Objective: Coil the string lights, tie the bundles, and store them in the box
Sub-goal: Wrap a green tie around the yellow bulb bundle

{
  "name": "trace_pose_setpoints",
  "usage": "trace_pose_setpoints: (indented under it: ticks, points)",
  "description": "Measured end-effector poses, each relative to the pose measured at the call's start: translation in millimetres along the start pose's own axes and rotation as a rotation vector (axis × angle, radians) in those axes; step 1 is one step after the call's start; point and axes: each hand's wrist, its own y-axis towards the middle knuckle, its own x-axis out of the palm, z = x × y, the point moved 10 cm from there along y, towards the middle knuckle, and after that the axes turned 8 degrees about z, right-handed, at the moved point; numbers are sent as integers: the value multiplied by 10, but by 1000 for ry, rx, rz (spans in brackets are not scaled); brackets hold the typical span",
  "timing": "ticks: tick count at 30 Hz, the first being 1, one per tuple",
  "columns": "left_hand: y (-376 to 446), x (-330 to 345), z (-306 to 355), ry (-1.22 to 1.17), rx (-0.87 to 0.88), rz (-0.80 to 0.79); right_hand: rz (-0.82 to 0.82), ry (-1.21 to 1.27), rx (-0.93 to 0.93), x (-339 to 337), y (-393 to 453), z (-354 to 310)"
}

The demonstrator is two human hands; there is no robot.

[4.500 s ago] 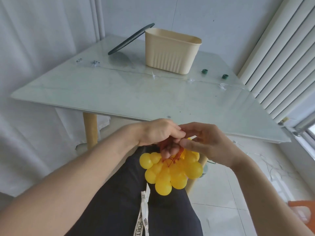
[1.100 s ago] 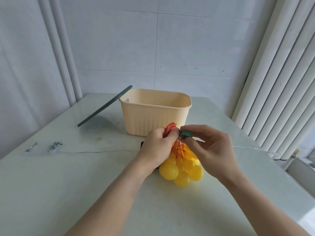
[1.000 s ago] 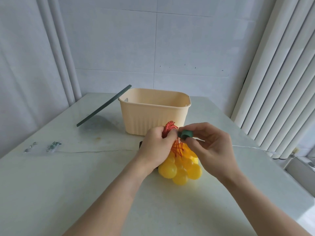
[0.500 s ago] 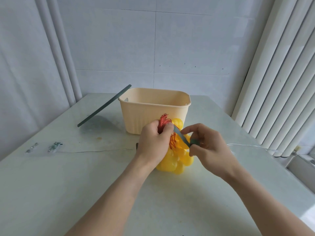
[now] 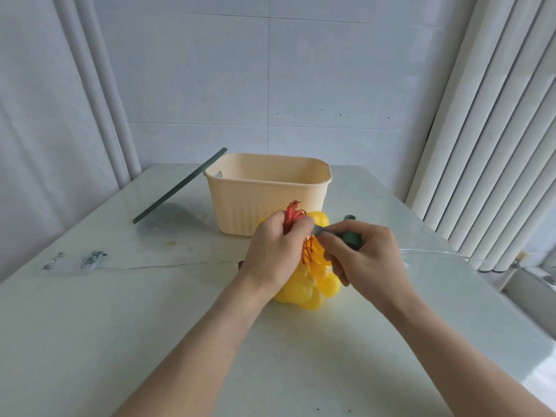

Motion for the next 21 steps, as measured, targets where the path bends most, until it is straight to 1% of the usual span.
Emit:
trace_pose_setpoints:
  ticks: [3,5,11,15,18,21]
  points:
    - [-22,88,-69,-227,-177,-79,60,-44,85,-86,18,69]
    - [-46,160,-74,-256,-201,-161,58,-47,135,-95,22,105]
    - [-148,298,-33,-84,-109,-328,67,-15,238,-114,57,244]
    - [-237,379,-25,93,-28,-413,55,-37,276,-120,81,327]
    - [-302,442,-29,172,16,-474,30,-97,272,-109,81,352]
    - [-309,449,-4,206,49,-459,4,-27,206,-83,92,275]
